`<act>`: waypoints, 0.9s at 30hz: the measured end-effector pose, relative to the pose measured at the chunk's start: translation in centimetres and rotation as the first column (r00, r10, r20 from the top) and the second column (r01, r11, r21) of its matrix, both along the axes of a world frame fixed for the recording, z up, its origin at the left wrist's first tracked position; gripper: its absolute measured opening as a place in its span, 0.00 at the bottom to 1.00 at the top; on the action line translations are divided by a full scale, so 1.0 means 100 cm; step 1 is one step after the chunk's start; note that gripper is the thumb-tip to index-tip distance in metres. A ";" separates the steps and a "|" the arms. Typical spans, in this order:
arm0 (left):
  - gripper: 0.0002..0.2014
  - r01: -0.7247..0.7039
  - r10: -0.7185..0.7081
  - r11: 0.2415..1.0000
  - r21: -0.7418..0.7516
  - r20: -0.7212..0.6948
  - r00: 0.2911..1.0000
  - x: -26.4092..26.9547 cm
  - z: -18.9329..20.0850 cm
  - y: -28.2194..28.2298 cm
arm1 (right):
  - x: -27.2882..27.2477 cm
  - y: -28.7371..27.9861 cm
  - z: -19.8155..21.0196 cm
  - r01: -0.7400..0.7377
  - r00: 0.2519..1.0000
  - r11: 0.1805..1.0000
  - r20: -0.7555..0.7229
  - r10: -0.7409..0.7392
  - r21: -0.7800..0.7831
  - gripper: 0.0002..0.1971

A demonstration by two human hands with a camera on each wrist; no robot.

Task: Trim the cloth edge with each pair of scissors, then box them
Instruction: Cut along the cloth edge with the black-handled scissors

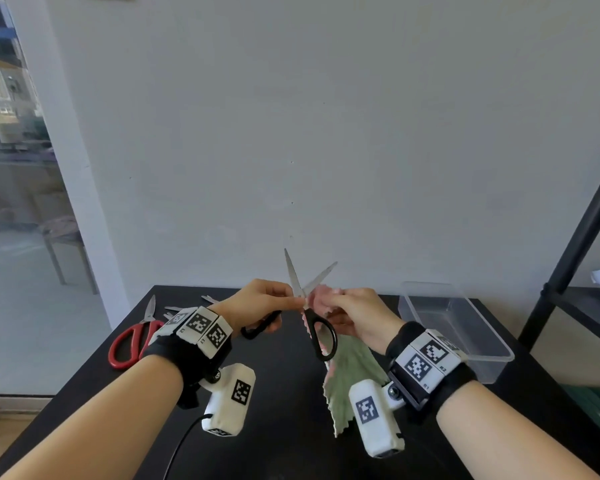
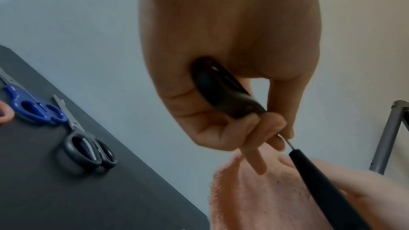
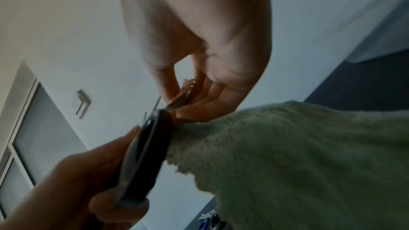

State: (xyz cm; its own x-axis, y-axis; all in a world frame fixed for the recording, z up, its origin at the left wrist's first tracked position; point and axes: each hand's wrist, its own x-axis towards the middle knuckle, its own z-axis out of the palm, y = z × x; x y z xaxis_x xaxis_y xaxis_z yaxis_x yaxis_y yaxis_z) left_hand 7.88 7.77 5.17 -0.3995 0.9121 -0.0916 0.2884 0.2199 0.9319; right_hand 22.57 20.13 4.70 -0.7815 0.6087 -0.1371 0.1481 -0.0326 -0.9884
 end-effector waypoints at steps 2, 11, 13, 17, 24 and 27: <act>0.10 -0.014 0.014 1.000 -0.010 0.001 1.000 -0.003 -0.001 -0.001 | 0.001 0.001 -0.004 0.004 0.999 0.999 -0.051 -0.006 -0.049 0.06; 0.09 0.007 -0.011 0.998 -0.056 -0.068 0.998 -0.010 -0.004 -0.002 | -0.003 0.008 -0.016 0.002 0.997 0.995 -0.080 0.006 0.096 0.10; 0.08 -0.001 -0.003 0.999 -0.047 -0.071 0.997 -0.011 -0.005 -0.001 | -0.004 0.008 -0.019 0.018 0.996 0.988 -0.086 -0.005 0.155 0.09; 0.08 -0.016 0.014 0.999 -0.029 -0.057 0.998 -0.014 -0.010 0.002 | -0.005 0.005 -0.019 -0.005 0.995 0.972 -0.098 0.028 0.236 0.10; 0.09 -0.035 0.034 0.999 -0.010 -0.053 0.998 -0.013 -0.010 0.002 | -0.006 0.005 -0.017 -0.208 0.945 0.973 -0.279 0.173 -0.101 0.13; 0.09 -0.032 0.031 0.999 -0.009 -0.070 0.997 -0.010 -0.008 0.001 | -0.005 0.003 -0.018 -0.259 0.927 0.963 -0.298 0.229 -0.068 0.08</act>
State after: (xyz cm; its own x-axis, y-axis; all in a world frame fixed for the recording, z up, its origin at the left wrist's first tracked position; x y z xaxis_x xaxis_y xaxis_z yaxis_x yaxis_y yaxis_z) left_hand 6.85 7.88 4.40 -0.4336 0.8982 -0.0719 0.3453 0.2393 0.9075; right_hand 22.06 20.42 2.88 -0.9194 0.3885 0.0610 -0.1229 -0.1364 -0.9830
